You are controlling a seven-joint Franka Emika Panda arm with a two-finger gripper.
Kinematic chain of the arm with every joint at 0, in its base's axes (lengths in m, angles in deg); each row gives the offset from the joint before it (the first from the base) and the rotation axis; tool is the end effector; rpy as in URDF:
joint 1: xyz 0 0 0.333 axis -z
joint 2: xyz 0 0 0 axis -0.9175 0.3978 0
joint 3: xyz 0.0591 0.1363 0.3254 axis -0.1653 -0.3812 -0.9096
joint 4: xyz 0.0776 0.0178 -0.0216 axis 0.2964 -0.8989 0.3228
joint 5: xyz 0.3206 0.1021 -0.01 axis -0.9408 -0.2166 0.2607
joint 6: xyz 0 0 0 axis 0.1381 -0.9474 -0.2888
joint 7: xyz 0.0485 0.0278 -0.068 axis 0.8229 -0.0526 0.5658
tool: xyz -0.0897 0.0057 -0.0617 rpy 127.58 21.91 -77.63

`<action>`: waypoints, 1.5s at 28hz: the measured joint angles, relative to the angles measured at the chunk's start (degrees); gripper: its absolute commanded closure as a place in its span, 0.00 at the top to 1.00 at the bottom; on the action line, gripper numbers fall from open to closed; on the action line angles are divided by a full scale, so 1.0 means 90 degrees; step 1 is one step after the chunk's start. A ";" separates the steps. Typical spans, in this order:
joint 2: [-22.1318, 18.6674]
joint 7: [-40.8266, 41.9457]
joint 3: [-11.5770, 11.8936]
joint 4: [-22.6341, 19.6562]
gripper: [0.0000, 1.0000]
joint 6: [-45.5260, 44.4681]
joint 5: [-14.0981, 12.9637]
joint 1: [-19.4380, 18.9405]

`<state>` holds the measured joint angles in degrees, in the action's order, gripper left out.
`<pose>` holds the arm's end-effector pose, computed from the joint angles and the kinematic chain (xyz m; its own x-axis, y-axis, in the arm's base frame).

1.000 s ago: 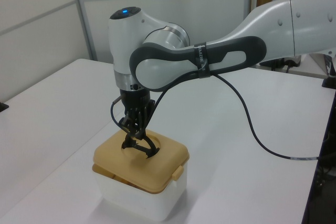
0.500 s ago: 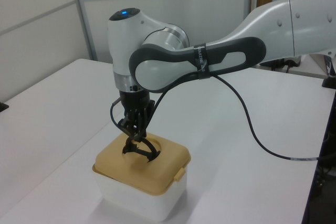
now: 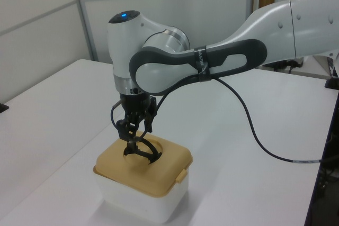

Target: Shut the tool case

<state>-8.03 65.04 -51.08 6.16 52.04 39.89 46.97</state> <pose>0.5774 0.2017 0.5723 0.9965 0.0314 0.0779 0.0294 -0.9992 0.0267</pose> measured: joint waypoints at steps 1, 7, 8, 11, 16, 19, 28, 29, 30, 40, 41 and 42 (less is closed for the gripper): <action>-0.0014 0.0000 0.0008 0.0021 1.00 0.0000 0.0002 0.0006; -0.0272 0.0070 0.0043 0.0117 1.00 -0.0245 0.0007 0.0095; -0.0335 0.0126 0.0049 0.0121 1.00 -0.0351 0.0007 0.0131; -0.0585 0.0352 0.0061 0.0128 1.00 -0.0660 0.0007 0.0337; -0.1051 0.0904 0.0077 0.0133 1.00 -0.1178 0.0007 0.0848; -0.1273 0.1274 0.0085 0.0132 1.00 -0.1391 0.0006 0.1187; -0.1542 0.1733 0.0091 0.0122 1.00 -0.1660 0.0001 0.1801; -0.1542 0.1738 0.0091 0.0115 1.00 -0.1668 0.0001 0.1809; -0.1541 0.1738 0.0091 0.0107 1.00 -0.1675 0.0001 0.1809; -0.1579 0.1738 0.0084 0.0093 1.00 -0.2037 0.0001 0.1875; -0.1582 0.1738 0.0084 0.0092 1.00 -0.2131 0.0001 0.1881; -0.1585 0.1738 0.0084 0.0092 1.00 -0.2230 0.0001 0.1888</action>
<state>-22.29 80.68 -50.32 6.99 31.97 39.89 63.96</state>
